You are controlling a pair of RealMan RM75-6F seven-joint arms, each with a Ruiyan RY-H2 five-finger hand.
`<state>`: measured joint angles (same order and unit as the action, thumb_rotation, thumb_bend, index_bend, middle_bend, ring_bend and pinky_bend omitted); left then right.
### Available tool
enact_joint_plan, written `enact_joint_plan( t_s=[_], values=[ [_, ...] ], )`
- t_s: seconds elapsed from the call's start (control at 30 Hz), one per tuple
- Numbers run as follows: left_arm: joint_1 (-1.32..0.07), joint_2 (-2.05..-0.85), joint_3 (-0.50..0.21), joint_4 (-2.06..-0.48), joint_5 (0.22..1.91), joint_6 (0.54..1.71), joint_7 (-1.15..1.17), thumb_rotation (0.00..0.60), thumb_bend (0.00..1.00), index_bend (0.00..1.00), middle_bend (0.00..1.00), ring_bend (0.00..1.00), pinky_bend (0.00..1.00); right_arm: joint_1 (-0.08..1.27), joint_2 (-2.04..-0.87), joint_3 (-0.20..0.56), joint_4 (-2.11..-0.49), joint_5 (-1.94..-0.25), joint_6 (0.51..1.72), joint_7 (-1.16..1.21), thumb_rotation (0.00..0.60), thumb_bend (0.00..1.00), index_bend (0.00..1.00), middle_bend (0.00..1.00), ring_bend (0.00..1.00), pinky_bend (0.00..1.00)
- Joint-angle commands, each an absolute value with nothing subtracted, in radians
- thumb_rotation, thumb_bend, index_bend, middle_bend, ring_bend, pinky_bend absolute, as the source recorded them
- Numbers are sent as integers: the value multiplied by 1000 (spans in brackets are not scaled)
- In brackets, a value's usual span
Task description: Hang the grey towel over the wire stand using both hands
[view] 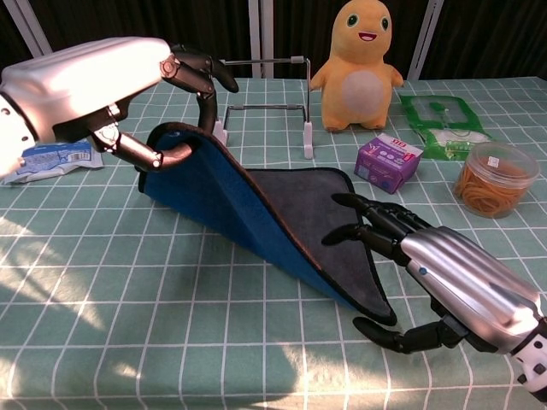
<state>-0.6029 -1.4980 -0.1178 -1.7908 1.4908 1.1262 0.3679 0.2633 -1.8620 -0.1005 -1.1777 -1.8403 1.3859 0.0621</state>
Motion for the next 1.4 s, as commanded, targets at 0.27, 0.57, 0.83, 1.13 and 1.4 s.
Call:
enact_joint_plan(
  t_s=[0.27, 0.57, 0.83, 1.13, 1.4],
  values=[
    [-600, -1492, -112, -1792, 1479, 1136, 347, 600, 481, 767, 187, 95, 209, 261, -1858, -93, -1171, -1810, 1428, 126, 600, 452, 805, 1, 0, 0],
    [-581, -1473, -107, -1783, 1468, 1159, 267, 600, 481, 770, 188, 95, 209, 296, -1791, -15, -1286, -1740, 1425, 217, 600, 528, 993, 60, 0, 0],
    [-577, -1443, -147, -1764, 1399, 1147, 143, 600, 483, 781, 194, 95, 209, 391, -1680, 112, -1474, -1658, 1324, 160, 600, 568, 1000, 91, 0, 0],
    [-594, -1418, -240, -1748, 1263, 1116, 32, 600, 484, 783, 195, 95, 209, 511, -1591, 285, -1611, -1473, 1161, 32, 600, 583, 1000, 97, 0, 0],
    [-692, -1415, -365, -1696, 1089, 1035, 66, 600, 484, 795, 195, 95, 209, 607, -1569, 408, -1601, -1349, 1112, -64, 600, 583, 1000, 71, 0, 0]
  ],
)
